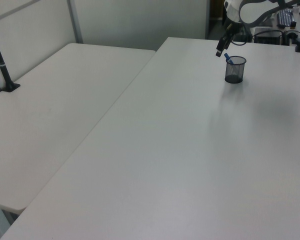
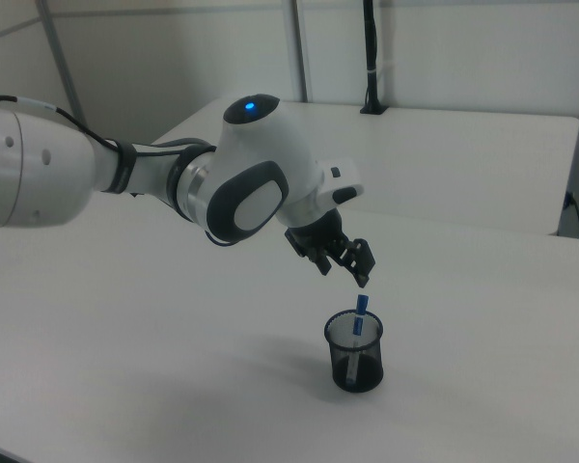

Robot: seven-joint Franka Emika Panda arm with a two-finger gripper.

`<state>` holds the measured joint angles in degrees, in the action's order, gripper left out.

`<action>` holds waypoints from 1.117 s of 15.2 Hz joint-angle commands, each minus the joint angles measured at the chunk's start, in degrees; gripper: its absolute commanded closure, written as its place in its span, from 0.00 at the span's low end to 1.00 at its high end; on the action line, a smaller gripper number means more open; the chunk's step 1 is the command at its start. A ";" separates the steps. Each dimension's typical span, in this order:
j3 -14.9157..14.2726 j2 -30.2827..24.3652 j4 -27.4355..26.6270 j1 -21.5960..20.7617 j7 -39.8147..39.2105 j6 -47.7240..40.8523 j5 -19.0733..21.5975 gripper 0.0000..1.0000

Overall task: Remove the marker
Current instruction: 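Move the open gripper down over the black mesh pen cup to the marker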

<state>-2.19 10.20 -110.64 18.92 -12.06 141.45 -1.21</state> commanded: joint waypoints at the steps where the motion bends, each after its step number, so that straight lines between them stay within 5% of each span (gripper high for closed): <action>1: -0.36 1.05 -0.98 0.77 -1.39 3.13 0.60 0.23; 8: -0.53 1.84 -1.77 1.12 -1.83 5.59 0.33 0.32; 17: -0.97 1.66 -2.91 1.48 -4.64 5.86 0.33 0.70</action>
<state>-2.91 12.88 -111.69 20.19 -14.51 145.17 -1.23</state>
